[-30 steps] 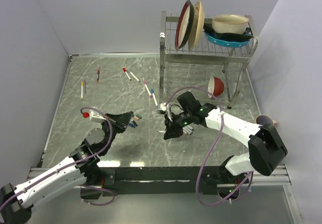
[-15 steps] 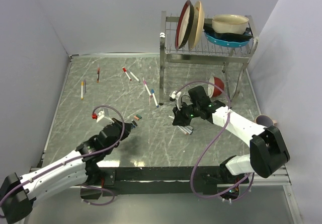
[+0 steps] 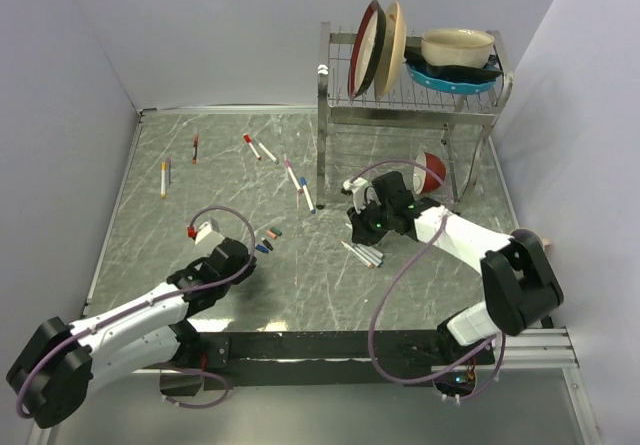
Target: Open the pen caps
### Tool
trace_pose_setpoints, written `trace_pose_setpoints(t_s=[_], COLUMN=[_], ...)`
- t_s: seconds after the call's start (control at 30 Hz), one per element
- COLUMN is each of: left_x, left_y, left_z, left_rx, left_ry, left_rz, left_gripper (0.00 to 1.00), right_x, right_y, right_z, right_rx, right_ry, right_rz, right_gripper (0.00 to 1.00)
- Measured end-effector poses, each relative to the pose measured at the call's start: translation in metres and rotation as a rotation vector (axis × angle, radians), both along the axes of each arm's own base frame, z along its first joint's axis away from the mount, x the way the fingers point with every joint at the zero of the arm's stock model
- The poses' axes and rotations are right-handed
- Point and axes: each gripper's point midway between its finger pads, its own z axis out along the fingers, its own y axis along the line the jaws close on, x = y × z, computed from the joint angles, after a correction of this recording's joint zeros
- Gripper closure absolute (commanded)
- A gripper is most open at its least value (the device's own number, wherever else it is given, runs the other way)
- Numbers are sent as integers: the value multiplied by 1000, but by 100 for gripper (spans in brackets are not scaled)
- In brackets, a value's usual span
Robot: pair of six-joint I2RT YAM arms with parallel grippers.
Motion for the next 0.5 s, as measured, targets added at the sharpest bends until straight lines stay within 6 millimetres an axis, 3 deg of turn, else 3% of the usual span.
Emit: trace_pose_setpoints(t_s=[0.2, 0.5], left_x=[4, 11], left_y=[-1, 2], left_z=[-6, -21], left_rx=[-21, -10], left_ry=[28, 72], left_rz=[3, 8], left_gripper=[80, 68], right_x=[-9, -8], right_y=[-11, -14], right_z=[-38, -41], right_rx=[-88, -117], right_ry=[118, 130], right_rz=[-20, -32], right_gripper=[96, 85])
